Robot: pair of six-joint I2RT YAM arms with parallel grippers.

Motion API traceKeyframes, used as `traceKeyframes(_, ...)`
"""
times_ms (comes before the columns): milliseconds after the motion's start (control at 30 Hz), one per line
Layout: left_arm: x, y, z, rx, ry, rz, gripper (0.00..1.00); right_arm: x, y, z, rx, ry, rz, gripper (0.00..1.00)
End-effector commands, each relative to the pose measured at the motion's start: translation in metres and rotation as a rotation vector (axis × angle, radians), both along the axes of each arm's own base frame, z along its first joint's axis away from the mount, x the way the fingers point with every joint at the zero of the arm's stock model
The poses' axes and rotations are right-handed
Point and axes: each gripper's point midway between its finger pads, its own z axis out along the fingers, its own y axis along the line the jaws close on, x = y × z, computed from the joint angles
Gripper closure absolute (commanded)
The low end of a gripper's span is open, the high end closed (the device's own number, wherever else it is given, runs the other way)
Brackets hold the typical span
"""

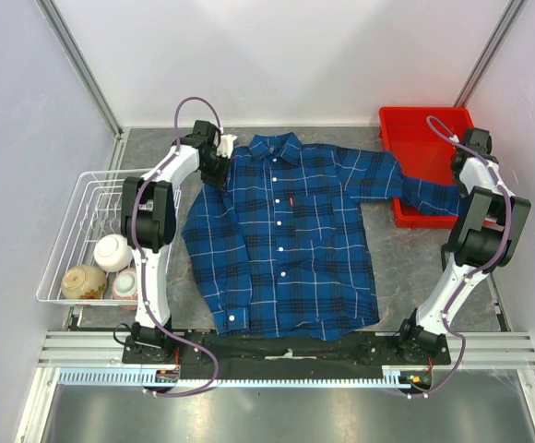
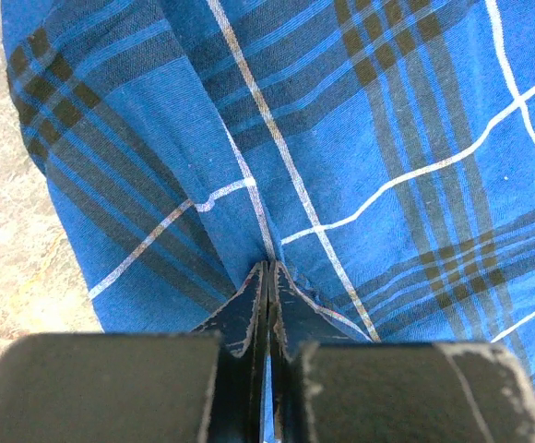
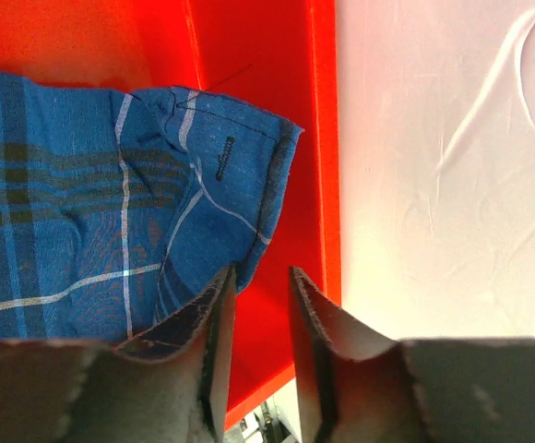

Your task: Pin the brooch onto the clothing

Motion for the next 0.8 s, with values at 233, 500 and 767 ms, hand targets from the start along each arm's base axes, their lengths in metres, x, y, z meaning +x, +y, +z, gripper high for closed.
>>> traceKeyframes(233, 0.003, -0.042, 0.068, -0.130, -0.205, -0.165, 0.79, 0.013, -0.015, 0.071, -0.112, -0.090, 0.029, 0.53)
traceKeyframes(500, -0.003, -0.054, 0.070, -0.167, -0.192, -0.192, 0.76, 0.017, -0.017, 0.060, -0.098, -0.034, 0.062, 0.53)
traceKeyframes(767, -0.025, -0.076, 0.087, -0.296, -0.169, -0.285, 0.58, 0.033, 0.018, 0.098, 0.074, -0.166, 0.160, 0.27)
